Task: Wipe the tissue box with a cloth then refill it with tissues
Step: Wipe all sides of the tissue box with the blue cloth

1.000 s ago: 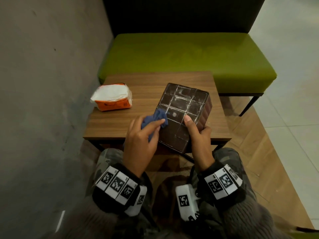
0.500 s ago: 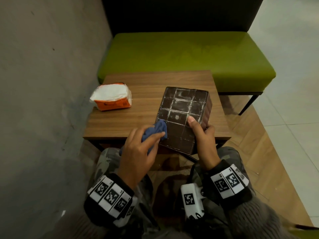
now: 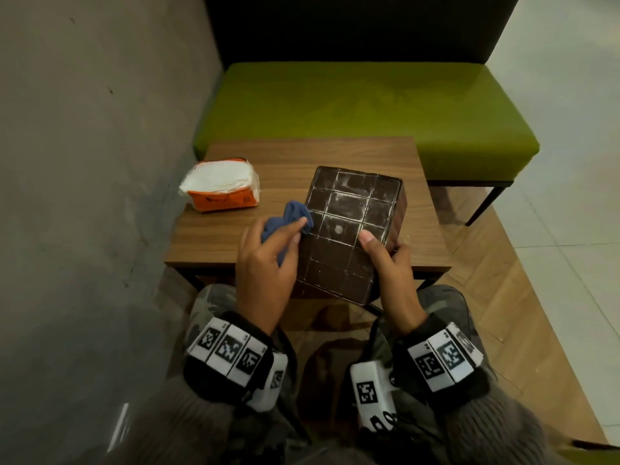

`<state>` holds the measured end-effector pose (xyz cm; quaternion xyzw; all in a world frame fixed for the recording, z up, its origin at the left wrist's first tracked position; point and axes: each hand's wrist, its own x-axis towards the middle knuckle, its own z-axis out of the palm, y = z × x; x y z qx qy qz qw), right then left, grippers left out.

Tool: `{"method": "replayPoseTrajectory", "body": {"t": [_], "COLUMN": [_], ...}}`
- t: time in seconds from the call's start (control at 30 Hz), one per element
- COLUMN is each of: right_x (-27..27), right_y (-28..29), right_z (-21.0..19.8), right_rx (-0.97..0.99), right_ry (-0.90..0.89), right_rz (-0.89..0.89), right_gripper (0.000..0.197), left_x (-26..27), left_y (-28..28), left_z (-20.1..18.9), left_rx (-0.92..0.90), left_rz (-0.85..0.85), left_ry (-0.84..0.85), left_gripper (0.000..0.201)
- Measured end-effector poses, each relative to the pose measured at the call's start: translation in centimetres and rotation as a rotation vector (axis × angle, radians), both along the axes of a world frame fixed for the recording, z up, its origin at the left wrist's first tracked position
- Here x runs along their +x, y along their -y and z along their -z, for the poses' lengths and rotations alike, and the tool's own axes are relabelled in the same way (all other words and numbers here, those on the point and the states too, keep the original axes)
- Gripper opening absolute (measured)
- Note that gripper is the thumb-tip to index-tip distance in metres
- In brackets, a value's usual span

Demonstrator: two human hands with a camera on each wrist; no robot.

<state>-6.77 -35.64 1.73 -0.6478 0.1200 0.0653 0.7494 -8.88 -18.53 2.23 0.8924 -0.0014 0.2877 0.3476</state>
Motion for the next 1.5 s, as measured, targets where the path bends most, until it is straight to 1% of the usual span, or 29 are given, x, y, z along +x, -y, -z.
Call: {"method": "replayPoseTrajectory", "body": {"t": [0.07, 0.17, 0.2, 0.3, 0.33, 0.47, 0.5, 0.6, 0.63, 0.67, 0.77, 0.8, 0.9, 0.93, 1.0, 1.1, 1.13, 1.2, 1.27, 1.3, 1.33, 1.37, 1.4, 1.43, 1.47, 1.5], "right_x": [0.1, -0.1, -0.3, -0.5, -0.4, -0.3, -0.4, -0.7, -0.6, -0.5, -0.2, -0.3, -0.3, -0.3, 0.0, -0.1, -0.2, -0.4, -0.3, -0.2, 0.0, 0.4, 0.5, 0.7, 0.8, 1.0], "right_y": [-0.1, -0.1, -0.2, -0.7, -0.9, -1.2, -1.2, -1.1, -1.1, -1.1, -1.2, -1.2, -1.2, -1.3, -1.4, -1.2, -1.1, -0.6, 0.0, 0.2, 0.5, 0.8, 1.1, 1.4, 1.7, 2.0], "right_z": [0.1, 0.5, 0.7, 1.0, 0.9, 0.8, 0.9, 0.6, 0.5, 0.4, 0.3, 0.3, 0.5, 0.4, 0.5, 0.5, 0.5, 0.4, 0.5, 0.3, 0.2, 0.2, 0.0, -0.3, -0.5, -0.6], "right_rx": [0.014, -0.023, -0.032, -0.044, -0.05, -0.062, -0.052, -0.061, -0.068, -0.071, -0.067, -0.067, -0.08, -0.082, -0.081, -0.094, -0.081, -0.036, 0.002, 0.033, 0.062, 0.078, 0.085, 0.084, 0.079, 0.066], "right_ry": [-0.006, -0.017, -0.022, -0.02, -0.018, -0.014, -0.011, 0.024, 0.031, 0.029, 0.019, 0.017, 0.008, 0.008, -0.003, -0.02, -0.021, -0.024, -0.024, -0.024, -0.036, -0.052, -0.068, -0.078, -0.084, -0.093], "right_rz": [0.041, 0.069, 0.072, 0.09, 0.105, 0.126, 0.125, 0.129, 0.135, 0.142, 0.14, 0.133, 0.138, 0.143, 0.146, 0.112, 0.105, 0.103, 0.08, 0.041, -0.02, -0.088, -0.147, -0.182, -0.213, -0.242], "right_gripper": [0.092, 0.09, 0.089, 0.09, 0.092, 0.092, 0.093, 0.096, 0.096, 0.095, 0.095, 0.096, 0.096, 0.094, 0.095, 0.09, 0.087, 0.084, 0.078, 0.076, 0.08, 0.087, 0.092, 0.092, 0.091, 0.089], "left_x": [-1.0, -2.2, -1.8, -0.6, -0.7, -2.3, -2.1, -0.9, -0.8, -0.9, -1.9, -1.7, -0.6, -0.6, -1.4, -2.6, -2.3, -1.3, -0.3, 0.1, 0.3, 0.4, 0.4, 0.3, 0.2, 0.1], "left_y": [1.1, 1.7, 1.4, 0.5, 0.9, 3.6, 3.4, 1.8, 1.7, 2.0, 3.3, 3.0, 1.2, 1.1, 2.4, 3.6, 3.0, 1.0, -0.5, -0.9, -1.2, -1.5, -1.9, -2.5, -2.9, -3.0], "left_z": [0.0, 0.3, 0.3, 0.1, 0.0, -0.6, -0.8, -0.5, -0.4, -0.5, -0.9, -0.9, -0.3, -0.2, -0.3, -0.4, -0.2, 0.2, 0.3, 0.1, -0.1, -0.5, -0.9, -1.0, -1.0, -0.8], "left_rx": [0.035, 0.126, 0.127, 0.002, 0.0, 0.096, 0.095, 0.024, 0.016, 0.025, 0.082, 0.095, 0.065, 0.055, 0.067, 0.164, 0.197, 0.187, 0.056, -0.073, -0.273, -0.549, -0.845, -1.06, -1.149, -1.163], "left_rz": [0.028, 0.147, 0.13, -0.023, -0.019, 0.188, 0.191, 0.075, 0.06, 0.075, 0.194, 0.2, 0.098, 0.088, 0.151, 0.266, 0.258, 0.145, 0.013, -0.006, 0.014, 0.079, 0.175, 0.276, 0.397, 0.503], "left_ry": [-0.021, -0.055, -0.057, -0.064, -0.069, -0.057, -0.053, -0.068, -0.071, -0.07, -0.055, -0.051, -0.064, -0.07, -0.059, -0.013, -0.002, -0.033, -0.163, -0.244, -0.344, -0.471, -0.629, -0.763, -0.86, -0.921], "left_gripper": [0.03, 0.031, 0.029, 0.023, 0.024, 0.026, 0.025, 0.024, 0.024, 0.025, 0.026, 0.026, 0.026, 0.027, 0.027, 0.03, 0.031, 0.033, 0.026, 0.022, 0.024, 0.035, 0.053, 0.073, 0.089, 0.098]}}
